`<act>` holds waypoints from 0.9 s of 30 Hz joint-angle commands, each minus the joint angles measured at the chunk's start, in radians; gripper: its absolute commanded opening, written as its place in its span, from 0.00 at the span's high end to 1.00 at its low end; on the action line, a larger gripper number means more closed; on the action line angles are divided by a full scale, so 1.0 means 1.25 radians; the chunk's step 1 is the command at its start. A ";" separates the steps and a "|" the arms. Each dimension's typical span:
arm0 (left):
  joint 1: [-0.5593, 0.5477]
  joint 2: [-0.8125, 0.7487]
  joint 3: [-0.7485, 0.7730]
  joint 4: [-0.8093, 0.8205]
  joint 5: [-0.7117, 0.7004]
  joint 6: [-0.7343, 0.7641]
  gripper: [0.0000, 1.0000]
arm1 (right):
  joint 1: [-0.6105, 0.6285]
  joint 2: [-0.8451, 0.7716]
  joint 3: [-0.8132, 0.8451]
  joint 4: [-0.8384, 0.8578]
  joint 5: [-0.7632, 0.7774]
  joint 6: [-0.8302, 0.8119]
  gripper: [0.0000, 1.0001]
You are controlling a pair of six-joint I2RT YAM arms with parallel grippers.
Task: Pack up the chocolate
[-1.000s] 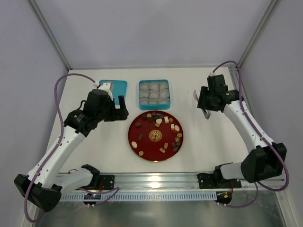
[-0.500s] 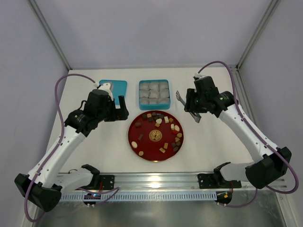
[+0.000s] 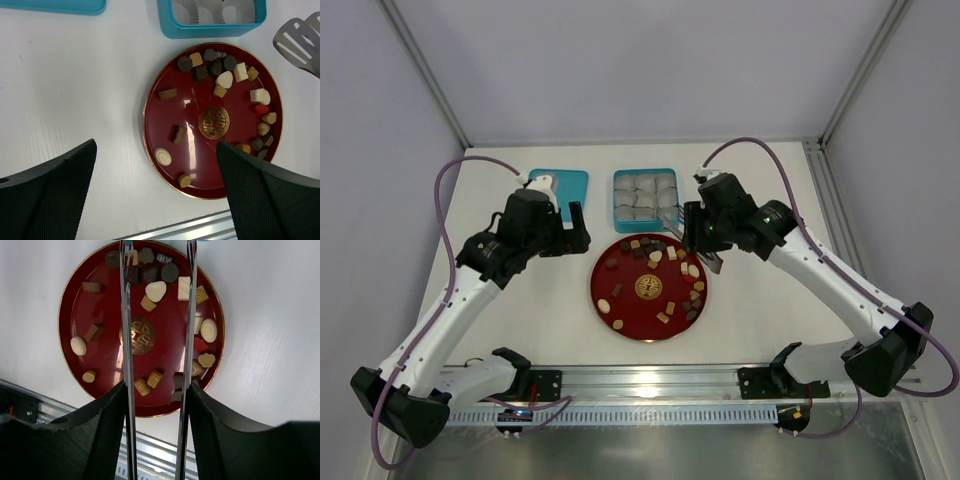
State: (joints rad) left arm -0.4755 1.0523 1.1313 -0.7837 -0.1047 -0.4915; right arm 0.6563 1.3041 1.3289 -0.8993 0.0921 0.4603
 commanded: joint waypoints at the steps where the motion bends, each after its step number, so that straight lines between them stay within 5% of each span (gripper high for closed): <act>1: 0.004 0.000 0.033 -0.009 -0.023 -0.006 0.00 | 0.055 0.021 0.046 0.024 0.001 0.022 0.48; 27: 0.002 -0.015 0.040 -0.036 -0.039 -0.012 0.00 | 0.320 0.178 0.036 0.037 0.005 0.081 0.49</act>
State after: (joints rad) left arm -0.4755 1.0534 1.1500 -0.8261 -0.1383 -0.4950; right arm 1.0420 1.5253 1.3830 -0.8719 0.0902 0.5339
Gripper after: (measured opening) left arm 0.996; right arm 0.516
